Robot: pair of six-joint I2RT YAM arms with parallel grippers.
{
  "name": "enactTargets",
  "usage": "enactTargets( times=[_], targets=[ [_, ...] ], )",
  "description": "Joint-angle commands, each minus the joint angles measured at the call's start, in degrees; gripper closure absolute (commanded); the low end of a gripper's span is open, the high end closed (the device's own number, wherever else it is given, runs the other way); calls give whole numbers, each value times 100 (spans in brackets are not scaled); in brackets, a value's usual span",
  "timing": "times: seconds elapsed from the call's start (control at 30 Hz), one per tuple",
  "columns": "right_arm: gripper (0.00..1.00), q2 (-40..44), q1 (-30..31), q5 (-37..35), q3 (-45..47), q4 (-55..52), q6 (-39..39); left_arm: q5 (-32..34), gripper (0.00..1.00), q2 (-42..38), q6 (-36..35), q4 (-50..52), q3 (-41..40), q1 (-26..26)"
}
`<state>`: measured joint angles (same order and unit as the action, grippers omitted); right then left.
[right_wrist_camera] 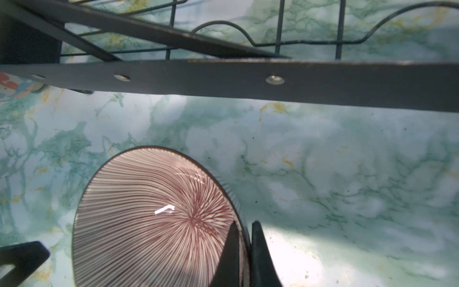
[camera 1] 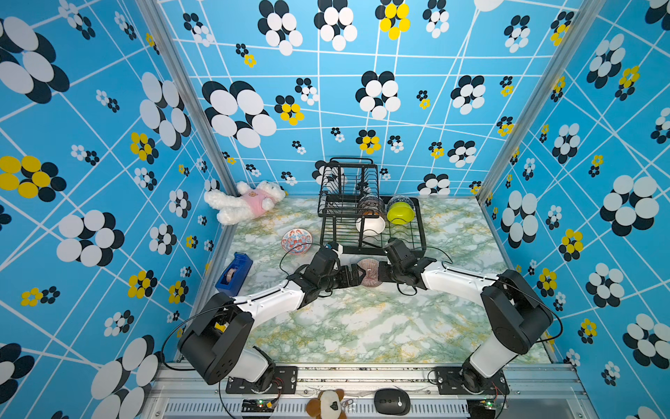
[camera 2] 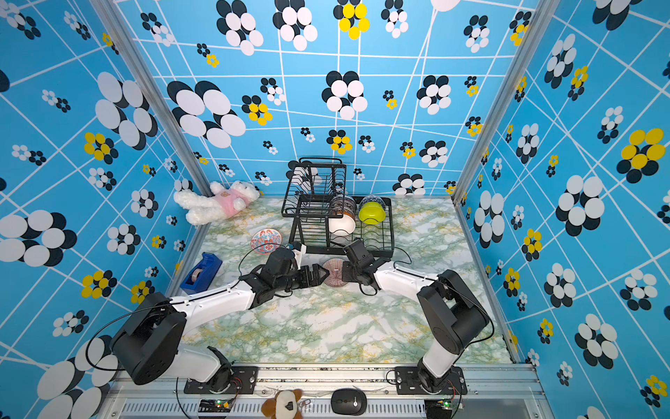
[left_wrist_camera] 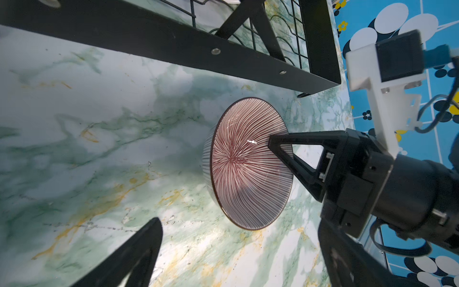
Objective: Load bowls into a dish rack
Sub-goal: Pick up the bowl from the center of the table.
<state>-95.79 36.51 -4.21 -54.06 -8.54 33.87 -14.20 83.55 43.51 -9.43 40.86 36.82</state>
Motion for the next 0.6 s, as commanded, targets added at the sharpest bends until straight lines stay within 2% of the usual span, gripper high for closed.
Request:
enactTargets(
  times=[0.0,0.2,0.57],
  targets=[
    [99,160,16,-333,-42,-157,-181,-34,0,122,45,-3,273,88],
    [100,922,22,-1044,176,-170,-528,193,4,362,-44,127,651,383],
    [100,2403,96,-1885,906,378,-841,517,28,961,487,-774,977,706]
  ],
)
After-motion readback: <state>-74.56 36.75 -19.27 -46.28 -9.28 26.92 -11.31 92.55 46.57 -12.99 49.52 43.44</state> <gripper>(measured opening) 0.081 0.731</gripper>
